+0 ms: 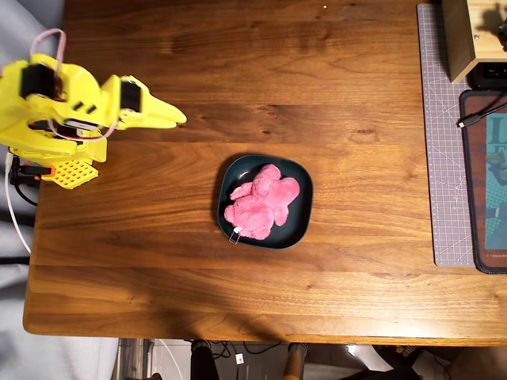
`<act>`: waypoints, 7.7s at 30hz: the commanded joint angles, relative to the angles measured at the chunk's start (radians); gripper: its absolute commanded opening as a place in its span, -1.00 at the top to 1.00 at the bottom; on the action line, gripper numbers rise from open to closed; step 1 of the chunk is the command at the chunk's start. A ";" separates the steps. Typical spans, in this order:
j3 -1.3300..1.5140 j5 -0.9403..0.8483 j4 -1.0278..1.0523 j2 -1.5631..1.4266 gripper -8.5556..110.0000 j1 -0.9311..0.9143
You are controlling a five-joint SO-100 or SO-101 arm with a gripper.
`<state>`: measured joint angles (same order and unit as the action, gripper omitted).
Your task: Grasp a strawberry bear and put it in the bin.
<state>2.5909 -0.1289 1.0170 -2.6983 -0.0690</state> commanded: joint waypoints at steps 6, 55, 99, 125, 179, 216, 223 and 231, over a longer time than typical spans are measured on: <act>0.149 0.028 -0.031 -0.023 0.76 0.078; 0.469 0.018 0.239 -0.683 0.86 0.104; 0.469 0.018 0.239 -0.683 0.86 0.104; 0.469 0.018 0.239 -0.683 0.86 0.104; 0.469 0.018 0.239 -0.683 0.86 0.104; 0.469 0.018 0.239 -0.683 0.86 0.104; 0.469 0.018 0.239 -0.683 0.86 0.104; 0.469 0.018 0.239 -0.683 0.86 0.104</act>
<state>3.0787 -0.1058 1.2517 -3.3610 0.0476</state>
